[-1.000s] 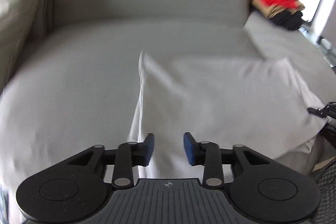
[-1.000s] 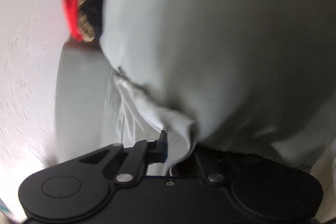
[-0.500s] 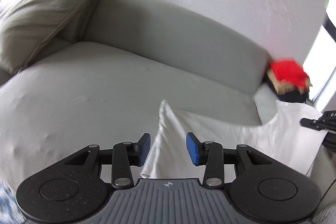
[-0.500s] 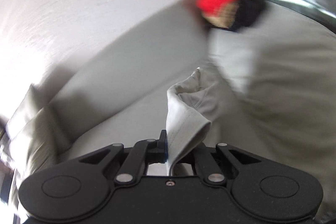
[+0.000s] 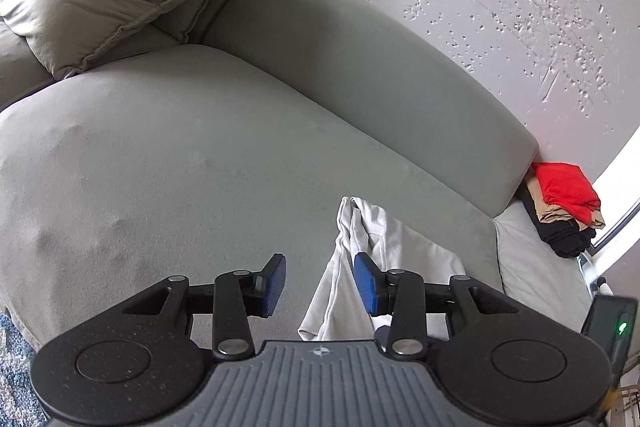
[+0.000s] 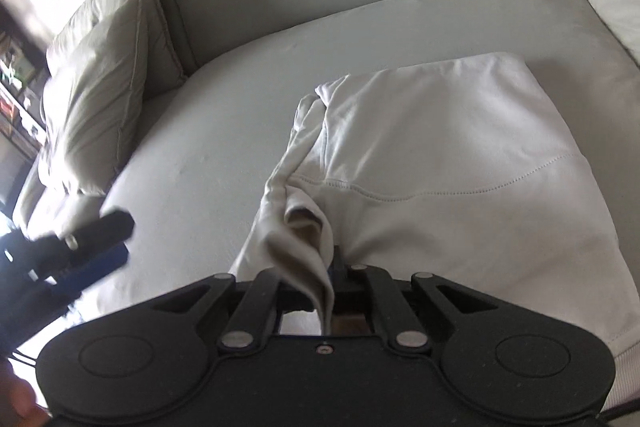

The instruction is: Fold clothes

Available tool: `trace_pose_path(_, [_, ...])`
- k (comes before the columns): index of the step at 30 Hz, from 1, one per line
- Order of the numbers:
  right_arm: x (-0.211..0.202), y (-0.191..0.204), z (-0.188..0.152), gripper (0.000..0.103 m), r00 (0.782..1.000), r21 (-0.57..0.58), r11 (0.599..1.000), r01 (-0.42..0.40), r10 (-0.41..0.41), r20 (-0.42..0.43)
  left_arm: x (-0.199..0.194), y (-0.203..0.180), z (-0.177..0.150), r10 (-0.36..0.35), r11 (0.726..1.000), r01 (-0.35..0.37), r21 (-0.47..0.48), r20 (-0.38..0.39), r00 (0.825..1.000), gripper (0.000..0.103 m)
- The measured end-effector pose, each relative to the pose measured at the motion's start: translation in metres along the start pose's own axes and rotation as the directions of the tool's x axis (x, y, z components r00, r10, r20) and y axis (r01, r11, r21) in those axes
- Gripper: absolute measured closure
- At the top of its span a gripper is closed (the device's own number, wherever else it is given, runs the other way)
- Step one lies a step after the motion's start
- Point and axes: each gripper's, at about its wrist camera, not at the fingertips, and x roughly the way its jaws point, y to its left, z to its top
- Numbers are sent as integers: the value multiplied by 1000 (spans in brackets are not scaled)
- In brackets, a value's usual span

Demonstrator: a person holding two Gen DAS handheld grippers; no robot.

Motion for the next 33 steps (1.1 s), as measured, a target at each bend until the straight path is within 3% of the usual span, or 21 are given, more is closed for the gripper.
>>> trace_pose_path(8, [-29,18,27,99,987,95,988,-119,108,116,-1,-1,-1,-9,1000,9,10,33,999,65])
trace_pose_path(12, [-11,27,26,94,995,52,994,-94,93,23,0,2,-1,1,1000,0,-7,36,999,65])
trace_pose_path(16, [1,32,11,73,973,-37,980,-195,189,-129,-4,9,-1,5,999,-3,-35,56,998,65])
trace_pose_path(17, [-4,31,8,72,964,-60,972,-229,218,-149,-6,10,-1,4,999,-1,-42,62,998,65])
trace_pose_path(19, [-21,23,3,72,960,-104,962,-253,236,-152,-7,13,-1,-1,999,4,-53,65,998,65])
trace_pose_path(22, [-57,-5,9,72,979,-129,970,-204,199,-49,-4,11,-2,1,999,1,-43,43,999,66])
trace_pose_path(25, [-87,-35,15,72,989,-131,985,-109,121,84,4,-3,-5,-23,999,23,32,12,1000,72])
trace_pose_path(27, [-94,-52,15,72,989,-137,990,-29,48,141,15,-20,-11,-54,990,58,126,-40,998,91])
trace_pose_path(28, [-95,-59,16,72,988,-139,990,1,20,151,24,-31,-15,-56,980,69,184,-76,996,92])
trace_pose_path(30, [-85,-65,12,73,993,-163,987,15,5,121,43,-55,-27,-5,947,47,318,-132,991,92])
trace_pose_path(33, [-59,-61,-3,73,997,-259,964,53,-37,66,71,-83,-46,151,867,-62,494,-144,978,86])
